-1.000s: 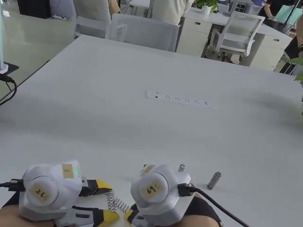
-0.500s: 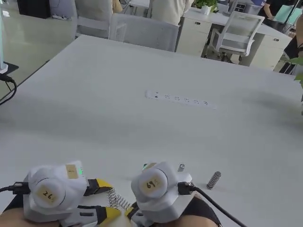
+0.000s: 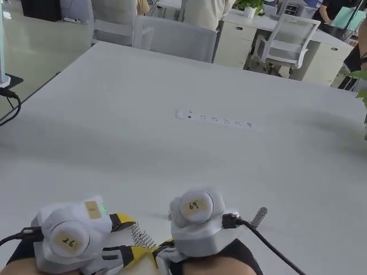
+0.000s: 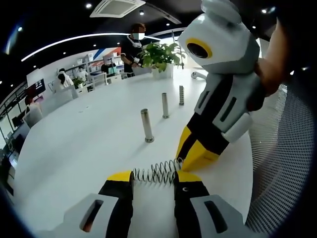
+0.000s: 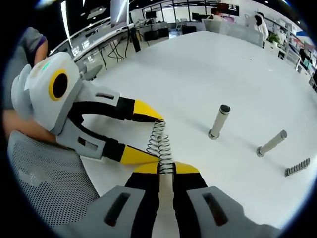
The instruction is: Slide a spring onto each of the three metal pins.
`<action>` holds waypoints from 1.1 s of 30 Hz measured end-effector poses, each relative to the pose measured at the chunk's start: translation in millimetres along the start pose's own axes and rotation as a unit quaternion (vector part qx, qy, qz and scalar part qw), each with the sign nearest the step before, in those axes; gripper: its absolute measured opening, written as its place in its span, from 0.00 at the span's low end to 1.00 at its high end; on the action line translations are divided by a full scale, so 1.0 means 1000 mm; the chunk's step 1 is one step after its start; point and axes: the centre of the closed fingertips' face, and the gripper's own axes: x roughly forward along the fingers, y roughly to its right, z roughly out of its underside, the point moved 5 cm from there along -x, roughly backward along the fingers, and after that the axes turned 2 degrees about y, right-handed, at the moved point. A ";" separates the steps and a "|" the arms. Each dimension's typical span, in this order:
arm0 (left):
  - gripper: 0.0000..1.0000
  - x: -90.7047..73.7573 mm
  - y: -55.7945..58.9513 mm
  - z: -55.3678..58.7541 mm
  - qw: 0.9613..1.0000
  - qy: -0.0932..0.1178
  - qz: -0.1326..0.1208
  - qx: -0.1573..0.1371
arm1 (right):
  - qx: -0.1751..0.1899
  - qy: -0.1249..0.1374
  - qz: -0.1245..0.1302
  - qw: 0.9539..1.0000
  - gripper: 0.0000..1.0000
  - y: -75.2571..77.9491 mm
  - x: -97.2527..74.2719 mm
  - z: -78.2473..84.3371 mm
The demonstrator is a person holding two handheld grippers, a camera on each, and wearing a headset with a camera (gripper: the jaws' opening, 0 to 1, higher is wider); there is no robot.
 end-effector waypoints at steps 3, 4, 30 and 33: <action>0.26 0.000 -0.001 0.000 1.000 0.000 -0.005 -0.003 | 0.015 0.001 -0.001 1.000 0.06 0.001 -0.001 0.000; 0.26 0.000 -0.001 0.000 1.000 0.001 -0.005 -0.004 | 0.024 0.002 -0.001 1.000 0.06 0.001 0.000 0.000; 0.25 0.001 -0.003 -0.007 1.000 0.008 -0.016 -0.003 | 0.119 0.013 -0.001 0.993 0.05 0.006 -0.002 -0.001; 0.25 0.001 -0.003 -0.007 1.000 0.009 -0.015 -0.007 | 0.125 0.015 0.000 0.992 0.05 0.008 -0.002 0.000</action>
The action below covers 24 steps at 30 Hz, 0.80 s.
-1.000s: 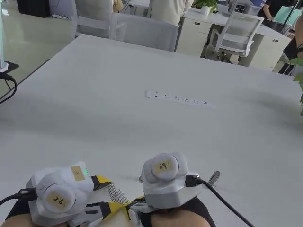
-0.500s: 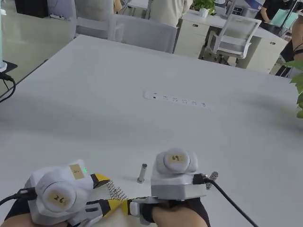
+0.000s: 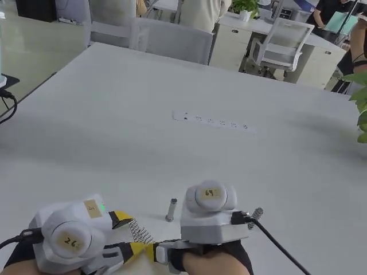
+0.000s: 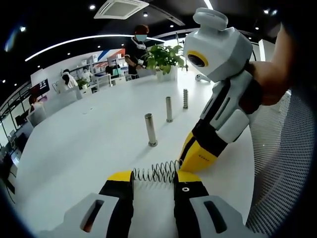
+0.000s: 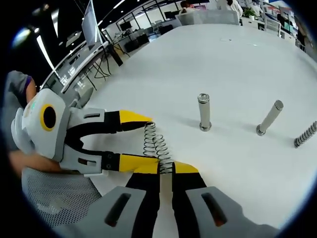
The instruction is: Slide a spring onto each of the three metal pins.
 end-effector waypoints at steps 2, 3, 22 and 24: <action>0.25 0.000 0.000 -0.002 1.000 0.005 0.000 -0.004 | 0.002 0.002 0.001 1.000 0.05 0.001 0.000 0.000; 0.25 0.000 0.000 -0.002 1.000 0.006 0.000 -0.004 | 0.003 0.003 0.001 1.000 0.04 0.001 0.000 0.000; 0.26 -0.001 -0.003 0.007 1.000 0.002 -0.005 -0.012 | -0.055 0.002 0.012 0.998 0.05 0.005 0.000 -0.001; 0.26 -0.001 -0.004 0.009 1.000 -0.001 -0.005 -0.015 | -0.061 0.001 0.013 0.998 0.05 0.005 -0.001 0.000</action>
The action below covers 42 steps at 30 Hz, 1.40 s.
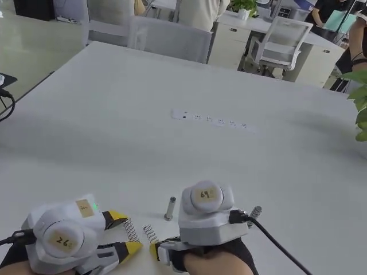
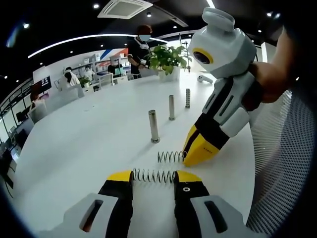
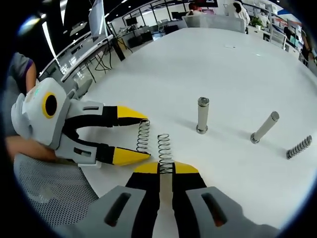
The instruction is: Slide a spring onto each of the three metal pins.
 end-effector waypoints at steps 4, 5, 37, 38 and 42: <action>0.27 0.001 0.003 0.001 1.000 0.002 0.006 0.004 | -0.002 0.001 0.000 1.000 0.05 0.001 -0.002 0.002; 0.27 0.000 0.003 0.001 1.000 0.000 0.008 0.006 | -0.002 0.001 0.000 1.000 0.05 0.001 -0.003 0.002; 0.45 -0.004 0.006 -0.002 0.999 0.014 0.028 -0.009 | -0.007 0.002 -0.005 1.000 0.05 0.001 -0.006 0.001; 0.45 -0.004 0.006 -0.002 0.999 0.013 0.028 -0.008 | -0.007 0.001 -0.005 1.000 0.05 0.001 -0.006 0.001; 0.46 -0.005 0.005 -0.003 0.999 0.017 0.031 -0.010 | -0.009 0.004 -0.006 1.000 0.05 0.001 -0.008 -0.001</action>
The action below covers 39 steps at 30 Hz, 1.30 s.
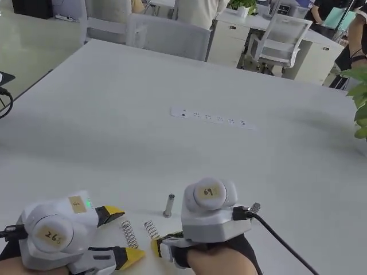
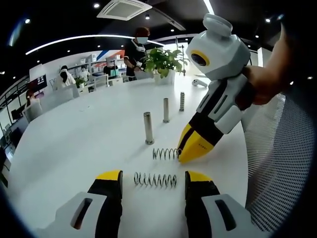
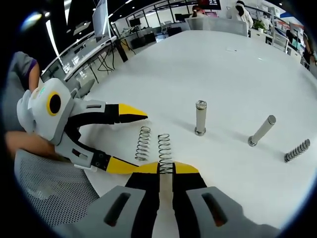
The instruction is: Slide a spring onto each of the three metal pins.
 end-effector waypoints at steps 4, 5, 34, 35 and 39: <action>0.46 -0.002 -0.001 -0.005 1.000 0.004 0.001 0.004 | -0.003 0.003 0.002 1.000 0.05 0.003 -0.004 -0.002; 0.46 -0.003 -0.002 -0.006 1.000 0.005 0.000 0.005 | -0.004 0.004 0.003 1.000 0.05 0.005 -0.006 -0.003; 0.43 -0.016 -0.001 -0.025 0.999 0.027 0.014 0.021 | -0.085 -0.017 -0.029 0.996 0.06 0.007 -0.039 -0.009; 0.43 -0.016 -0.001 -0.027 0.999 0.029 0.016 0.022 | -0.092 -0.015 -0.032 0.995 0.06 0.007 -0.041 -0.011; 0.41 -0.017 0.004 -0.037 0.998 0.038 0.027 0.029 | -0.114 -0.020 -0.041 0.992 0.06 0.008 -0.049 -0.016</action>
